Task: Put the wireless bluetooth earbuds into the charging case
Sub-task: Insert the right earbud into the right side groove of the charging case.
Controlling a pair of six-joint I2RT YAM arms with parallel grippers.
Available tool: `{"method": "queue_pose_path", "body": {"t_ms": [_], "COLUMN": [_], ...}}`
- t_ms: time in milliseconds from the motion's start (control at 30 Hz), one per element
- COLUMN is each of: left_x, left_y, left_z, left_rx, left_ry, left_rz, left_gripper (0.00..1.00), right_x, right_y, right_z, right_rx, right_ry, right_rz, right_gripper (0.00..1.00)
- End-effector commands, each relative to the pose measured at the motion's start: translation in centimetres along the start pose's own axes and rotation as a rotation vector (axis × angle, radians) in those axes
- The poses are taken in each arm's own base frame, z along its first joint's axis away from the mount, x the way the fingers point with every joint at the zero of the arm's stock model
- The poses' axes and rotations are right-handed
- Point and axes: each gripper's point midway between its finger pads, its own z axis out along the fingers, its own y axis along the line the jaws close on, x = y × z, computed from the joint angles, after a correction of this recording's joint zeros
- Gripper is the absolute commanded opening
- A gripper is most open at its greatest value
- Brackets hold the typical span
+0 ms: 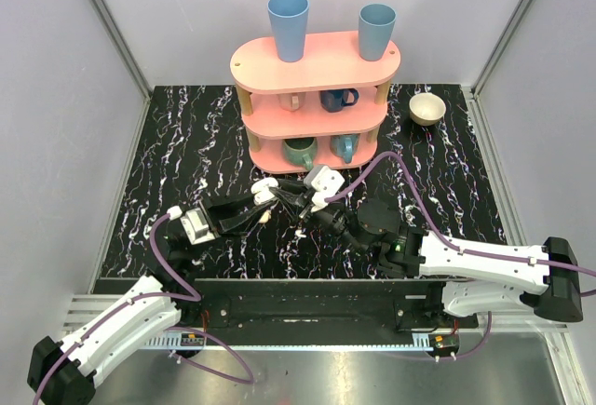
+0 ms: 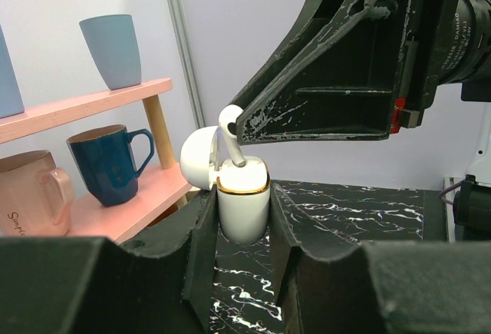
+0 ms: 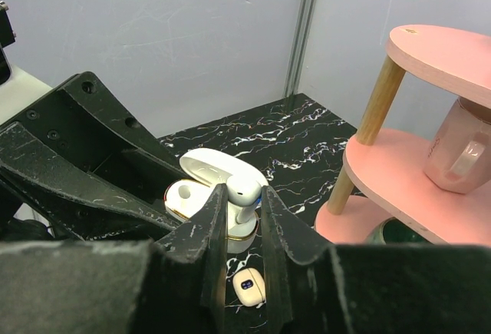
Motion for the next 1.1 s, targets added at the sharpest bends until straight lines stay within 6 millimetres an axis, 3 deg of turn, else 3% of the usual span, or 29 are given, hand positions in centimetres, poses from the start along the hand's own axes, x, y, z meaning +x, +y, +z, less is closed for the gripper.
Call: {"method": "queue_pose_path", "body": {"t_ms": [0, 400, 767, 1067], "left_x": [-3.0, -3.4, -3.8, -3.8], "left_y": [0.5, 0.8, 1.4, 1.4], "left_z": [0.6, 0.6, 0.6, 0.8], "left_rx": [-0.025, -0.039, -0.079, -0.077], "left_ry": [-0.096, -0.107, -0.119, -0.112], "left_rz": [0.029, 0.028, 0.015, 0.001], "left_gripper": [0.00, 0.00, 0.00, 0.00], "right_x": [-1.4, 0.2, 0.0, 1.0], "right_y": [-0.1, 0.6, 0.6, 1.5], "right_z": [0.1, 0.4, 0.2, 0.6], "right_rx": [0.008, -0.023, -0.044, -0.093], "right_ry": [-0.033, 0.023, 0.038, 0.083], "right_rz": [-0.003, -0.029, -0.102, -0.120], "right_gripper": [0.22, 0.22, 0.22, 0.21]}}
